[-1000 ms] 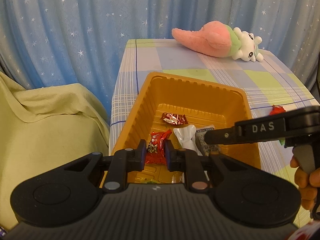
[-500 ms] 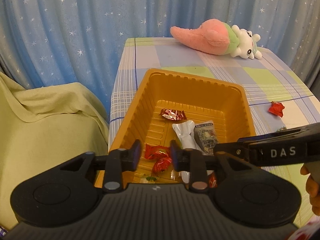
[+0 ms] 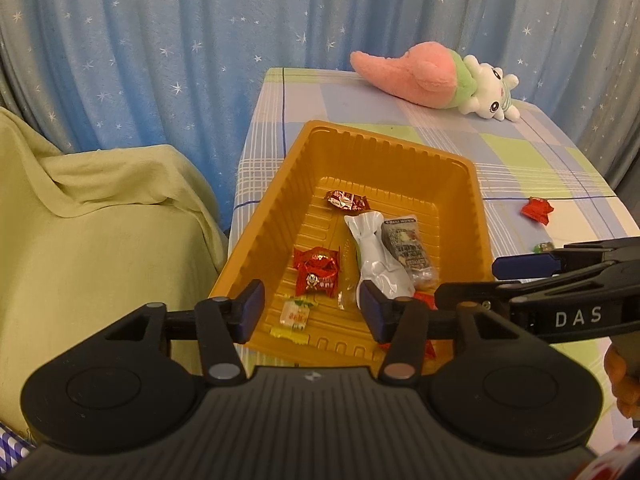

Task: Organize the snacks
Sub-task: 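Open both tools to drop the candy and foil bag into the tray, then withdraw both open tools from the tray toward the last two candies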

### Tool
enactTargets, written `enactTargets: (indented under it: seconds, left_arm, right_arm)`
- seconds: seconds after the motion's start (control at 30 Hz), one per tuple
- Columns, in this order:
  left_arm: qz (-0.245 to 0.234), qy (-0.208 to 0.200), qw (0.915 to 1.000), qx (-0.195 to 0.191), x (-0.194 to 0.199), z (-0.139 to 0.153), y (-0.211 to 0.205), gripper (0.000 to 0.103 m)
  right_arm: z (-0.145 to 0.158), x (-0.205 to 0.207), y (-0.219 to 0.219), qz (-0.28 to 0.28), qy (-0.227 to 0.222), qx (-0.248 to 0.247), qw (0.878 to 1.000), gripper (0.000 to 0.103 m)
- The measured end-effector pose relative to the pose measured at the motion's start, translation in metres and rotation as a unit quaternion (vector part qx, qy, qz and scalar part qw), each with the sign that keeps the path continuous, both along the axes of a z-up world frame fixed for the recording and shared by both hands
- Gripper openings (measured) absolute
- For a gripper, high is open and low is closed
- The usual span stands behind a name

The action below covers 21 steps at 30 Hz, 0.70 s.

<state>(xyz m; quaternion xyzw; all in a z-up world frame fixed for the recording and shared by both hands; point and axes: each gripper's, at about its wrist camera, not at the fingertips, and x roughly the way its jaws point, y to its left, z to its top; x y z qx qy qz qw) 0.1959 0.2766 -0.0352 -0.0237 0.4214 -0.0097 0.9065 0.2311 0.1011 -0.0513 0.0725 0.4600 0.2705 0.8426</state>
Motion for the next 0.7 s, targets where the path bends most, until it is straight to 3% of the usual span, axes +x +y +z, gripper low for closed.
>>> enactTargets:
  seconds: [0.17,0.7]
  left_arm:
    - [0.003,0.000,1.0000,-0.006,-0.014,0.005,-0.004,0.059]
    - [0.010,0.020,0.9997,-0.005,-0.056,0.007,-0.045,0.062]
  right_arm:
    - [0.005,-0.014,-0.006,-0.001,-0.008,-0.001,1.000,0.082]
    - [0.010,-0.053,-0.050,0.003,-0.005,-0.004,1.000,0.084]
